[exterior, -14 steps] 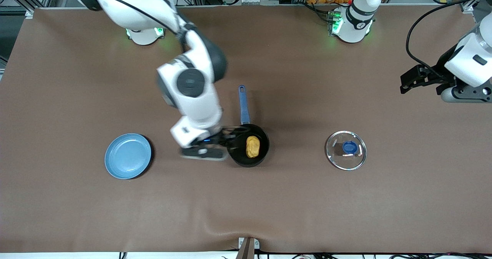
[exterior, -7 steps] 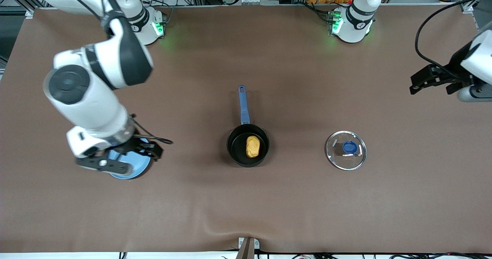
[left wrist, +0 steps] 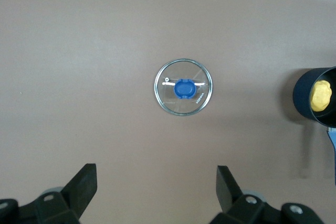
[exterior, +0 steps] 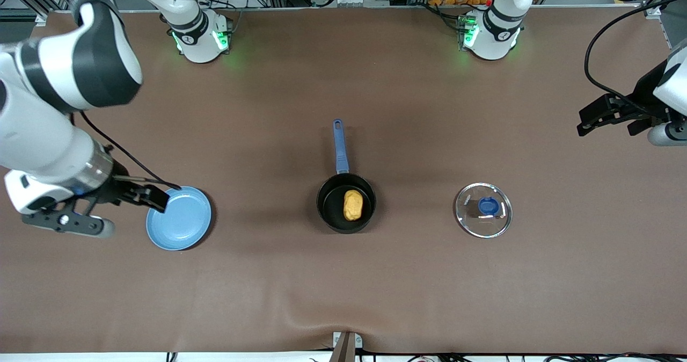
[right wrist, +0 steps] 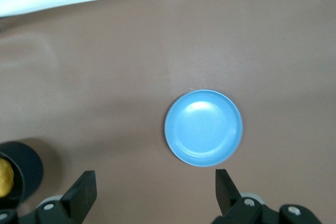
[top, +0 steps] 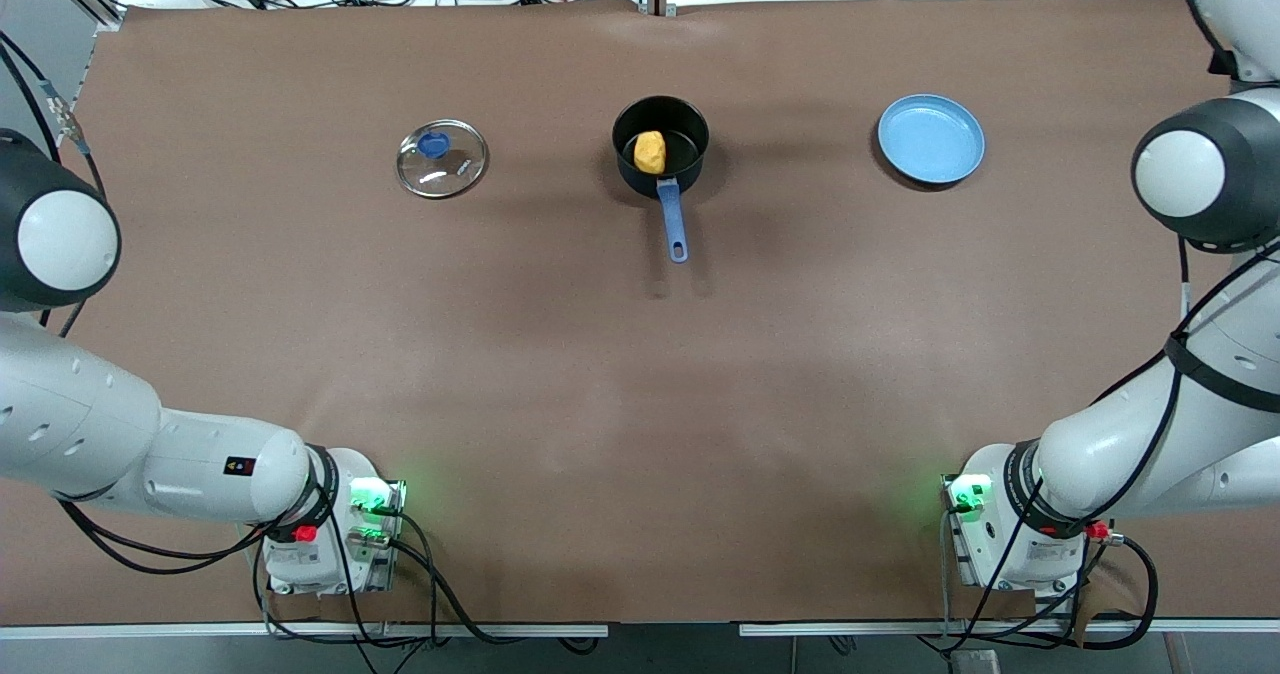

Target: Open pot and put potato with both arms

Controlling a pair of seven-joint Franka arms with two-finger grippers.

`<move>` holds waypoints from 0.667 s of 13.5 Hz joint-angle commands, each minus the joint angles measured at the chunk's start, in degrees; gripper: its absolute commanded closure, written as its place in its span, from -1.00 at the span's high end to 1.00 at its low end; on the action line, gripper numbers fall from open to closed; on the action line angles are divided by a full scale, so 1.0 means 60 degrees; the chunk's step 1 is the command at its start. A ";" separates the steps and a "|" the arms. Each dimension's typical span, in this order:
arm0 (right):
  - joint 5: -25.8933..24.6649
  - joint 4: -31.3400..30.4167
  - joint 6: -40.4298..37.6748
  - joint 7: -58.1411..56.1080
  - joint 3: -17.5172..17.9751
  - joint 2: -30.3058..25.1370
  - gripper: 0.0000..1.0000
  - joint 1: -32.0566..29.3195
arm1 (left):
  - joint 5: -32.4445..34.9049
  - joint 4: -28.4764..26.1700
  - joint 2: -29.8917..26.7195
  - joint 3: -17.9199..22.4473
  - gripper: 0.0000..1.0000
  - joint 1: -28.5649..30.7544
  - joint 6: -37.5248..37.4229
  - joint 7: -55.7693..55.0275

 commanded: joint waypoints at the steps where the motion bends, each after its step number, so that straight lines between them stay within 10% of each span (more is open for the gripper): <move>1: 0.0131 -0.0567 -0.0522 -0.1204 0.0165 -0.0852 1.00 -0.0743 | 0.0079 -0.0304 -0.0223 -0.0105 1.00 0.0105 0.0225 0.0004; 5: 0.0394 -0.0728 -0.1037 -0.2131 -0.0053 -0.1438 1.00 -0.1199 | 0.0036 -0.1108 -0.0764 -0.0221 1.00 0.0410 0.0780 0.0033; 9: 0.0849 -0.1634 -0.0847 -0.2645 -0.1590 -0.2360 1.00 -0.0410 | 0.0065 -0.1066 -0.0708 -0.0588 1.00 0.0415 0.0782 -0.0156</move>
